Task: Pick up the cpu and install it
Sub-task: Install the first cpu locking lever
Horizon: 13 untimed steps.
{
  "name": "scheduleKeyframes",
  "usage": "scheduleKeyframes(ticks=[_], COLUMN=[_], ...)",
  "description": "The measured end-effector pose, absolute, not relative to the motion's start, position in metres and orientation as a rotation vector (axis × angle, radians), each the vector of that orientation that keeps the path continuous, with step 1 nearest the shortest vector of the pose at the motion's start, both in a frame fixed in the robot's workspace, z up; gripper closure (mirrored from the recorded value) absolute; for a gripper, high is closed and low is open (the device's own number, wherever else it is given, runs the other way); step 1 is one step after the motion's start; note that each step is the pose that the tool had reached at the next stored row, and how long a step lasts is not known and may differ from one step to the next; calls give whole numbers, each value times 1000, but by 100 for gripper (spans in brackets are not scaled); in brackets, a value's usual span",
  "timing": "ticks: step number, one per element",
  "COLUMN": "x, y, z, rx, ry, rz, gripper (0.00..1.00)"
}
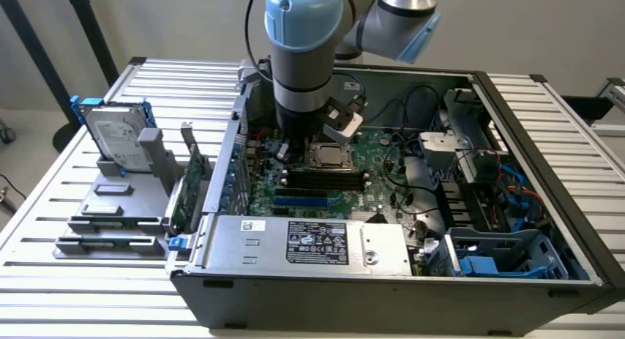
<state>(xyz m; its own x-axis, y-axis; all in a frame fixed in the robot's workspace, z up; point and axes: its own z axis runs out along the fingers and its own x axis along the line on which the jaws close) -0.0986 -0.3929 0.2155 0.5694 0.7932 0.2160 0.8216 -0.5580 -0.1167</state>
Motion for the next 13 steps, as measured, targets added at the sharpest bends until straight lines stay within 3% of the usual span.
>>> scheduleKeyframes(ticks=[13], x=[-103], y=[-387], z=[220], rx=[-2597], ry=[-1354], rz=[-204], gripper=[89])
